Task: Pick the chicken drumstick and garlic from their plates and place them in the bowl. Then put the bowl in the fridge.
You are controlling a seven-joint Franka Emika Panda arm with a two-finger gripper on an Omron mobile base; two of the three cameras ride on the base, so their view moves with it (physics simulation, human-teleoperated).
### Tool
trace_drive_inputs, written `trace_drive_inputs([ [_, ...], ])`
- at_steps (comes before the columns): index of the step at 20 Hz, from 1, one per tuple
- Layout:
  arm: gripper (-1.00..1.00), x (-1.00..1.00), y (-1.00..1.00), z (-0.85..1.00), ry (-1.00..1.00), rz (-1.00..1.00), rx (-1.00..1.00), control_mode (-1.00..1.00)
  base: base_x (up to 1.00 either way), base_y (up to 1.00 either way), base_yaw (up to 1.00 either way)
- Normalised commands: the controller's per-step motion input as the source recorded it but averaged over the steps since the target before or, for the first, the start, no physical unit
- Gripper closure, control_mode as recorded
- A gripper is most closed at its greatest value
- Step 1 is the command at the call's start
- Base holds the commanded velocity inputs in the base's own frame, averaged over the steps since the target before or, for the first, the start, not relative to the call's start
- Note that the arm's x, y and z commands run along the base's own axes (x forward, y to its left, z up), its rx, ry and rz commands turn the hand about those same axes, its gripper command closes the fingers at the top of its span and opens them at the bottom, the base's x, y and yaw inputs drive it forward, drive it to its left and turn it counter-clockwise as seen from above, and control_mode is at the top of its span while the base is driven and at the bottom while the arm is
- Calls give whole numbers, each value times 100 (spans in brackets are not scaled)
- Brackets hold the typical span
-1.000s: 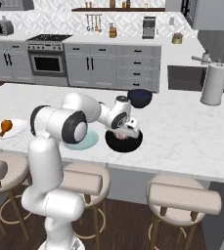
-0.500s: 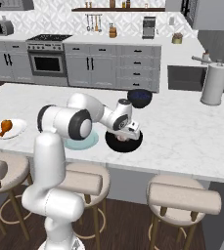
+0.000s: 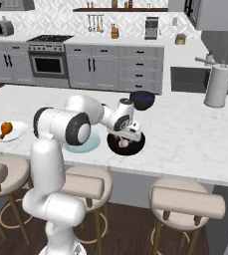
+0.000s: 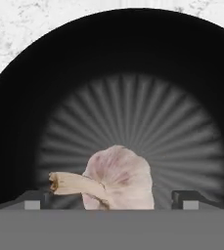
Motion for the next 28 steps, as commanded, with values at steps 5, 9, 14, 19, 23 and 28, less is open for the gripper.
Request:
trace_drive_inputs([
  [5, -100, -82, 36, 88, 6, 2, 0, -100, 0, 0, 0],
  [9, -100, -97, 77, 76, 6, 5, 0, -100, 0, 0, 0],
  [14, -100, -98, 98, 24, -3, 12, -5, -100, 0, 0, 0],
  [19, -100, -81, 66, 32, -4, 3, -4, -100, 0, 0, 0],
  [23, -100, -57, 32, 51, -10, 0, 0, -100, 0, 0, 0],
  [28, -100, -61, 24, 40, -17, 0, 0, -100, 0, 0, 0],
])
